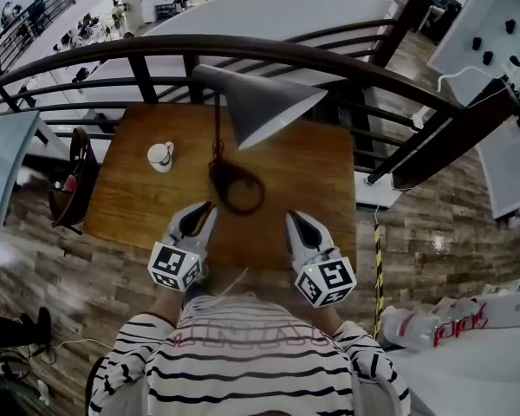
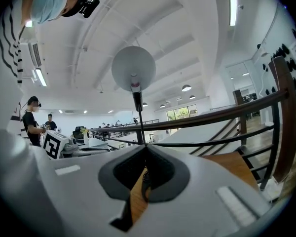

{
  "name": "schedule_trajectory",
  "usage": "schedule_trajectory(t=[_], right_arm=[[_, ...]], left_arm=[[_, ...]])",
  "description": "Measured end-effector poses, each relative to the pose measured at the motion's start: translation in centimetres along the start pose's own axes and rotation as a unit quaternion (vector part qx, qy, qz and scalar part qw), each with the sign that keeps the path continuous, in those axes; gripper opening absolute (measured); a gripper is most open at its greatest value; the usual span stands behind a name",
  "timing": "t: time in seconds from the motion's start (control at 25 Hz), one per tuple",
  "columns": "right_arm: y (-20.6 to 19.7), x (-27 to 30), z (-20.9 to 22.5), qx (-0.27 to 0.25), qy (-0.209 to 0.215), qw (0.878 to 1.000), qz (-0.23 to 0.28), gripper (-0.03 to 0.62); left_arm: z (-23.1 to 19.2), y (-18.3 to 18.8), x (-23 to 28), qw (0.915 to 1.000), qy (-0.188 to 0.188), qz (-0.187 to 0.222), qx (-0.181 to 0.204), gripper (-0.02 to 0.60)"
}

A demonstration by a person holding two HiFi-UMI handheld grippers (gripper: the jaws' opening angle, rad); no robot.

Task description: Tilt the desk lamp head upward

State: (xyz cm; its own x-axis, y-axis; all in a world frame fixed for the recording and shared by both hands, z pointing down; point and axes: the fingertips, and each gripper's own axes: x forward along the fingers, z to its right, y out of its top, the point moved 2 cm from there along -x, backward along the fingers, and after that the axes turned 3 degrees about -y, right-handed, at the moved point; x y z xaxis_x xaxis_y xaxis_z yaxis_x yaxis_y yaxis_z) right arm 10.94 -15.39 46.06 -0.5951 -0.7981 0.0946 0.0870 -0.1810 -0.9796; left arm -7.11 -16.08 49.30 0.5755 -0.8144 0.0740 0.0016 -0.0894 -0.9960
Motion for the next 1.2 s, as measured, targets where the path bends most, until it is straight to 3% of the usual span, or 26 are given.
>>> schedule_trajectory(t=[0.2,1.2], right_arm=[[-1.3,-0.6,0.0,0.003,0.006,1.0,-0.018,0.002],[-3.0,-2.6,-1.3,-0.012,0.01,0.999,-0.04,0.002]], left_arm=[[1.3,-0.7,-1.0,1.0,0.001,-0.008,-0.004,0.003],[3.9,-1.4,-2.8,0.9996,-0.011,-0.009,-0.023,0.002]])
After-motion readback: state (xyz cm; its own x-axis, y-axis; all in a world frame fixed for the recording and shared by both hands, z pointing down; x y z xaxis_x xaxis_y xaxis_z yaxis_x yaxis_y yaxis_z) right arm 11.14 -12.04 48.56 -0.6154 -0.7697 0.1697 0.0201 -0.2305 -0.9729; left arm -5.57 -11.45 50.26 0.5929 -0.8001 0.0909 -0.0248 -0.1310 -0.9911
